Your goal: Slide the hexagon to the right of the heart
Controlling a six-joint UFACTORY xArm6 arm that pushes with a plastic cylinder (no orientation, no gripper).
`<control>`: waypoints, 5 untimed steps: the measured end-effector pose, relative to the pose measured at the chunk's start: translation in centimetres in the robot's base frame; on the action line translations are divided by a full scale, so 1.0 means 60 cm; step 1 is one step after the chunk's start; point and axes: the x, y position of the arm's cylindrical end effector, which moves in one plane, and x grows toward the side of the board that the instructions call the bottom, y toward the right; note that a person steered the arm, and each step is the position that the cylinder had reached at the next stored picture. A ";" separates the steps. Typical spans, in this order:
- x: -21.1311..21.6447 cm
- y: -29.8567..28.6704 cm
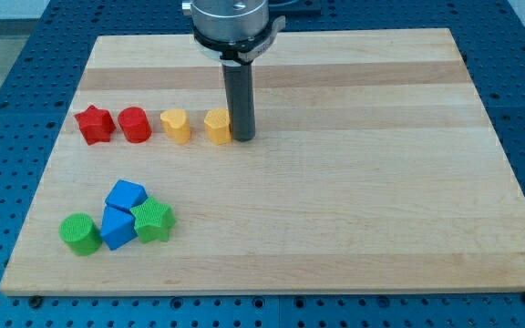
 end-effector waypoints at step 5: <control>0.027 -0.009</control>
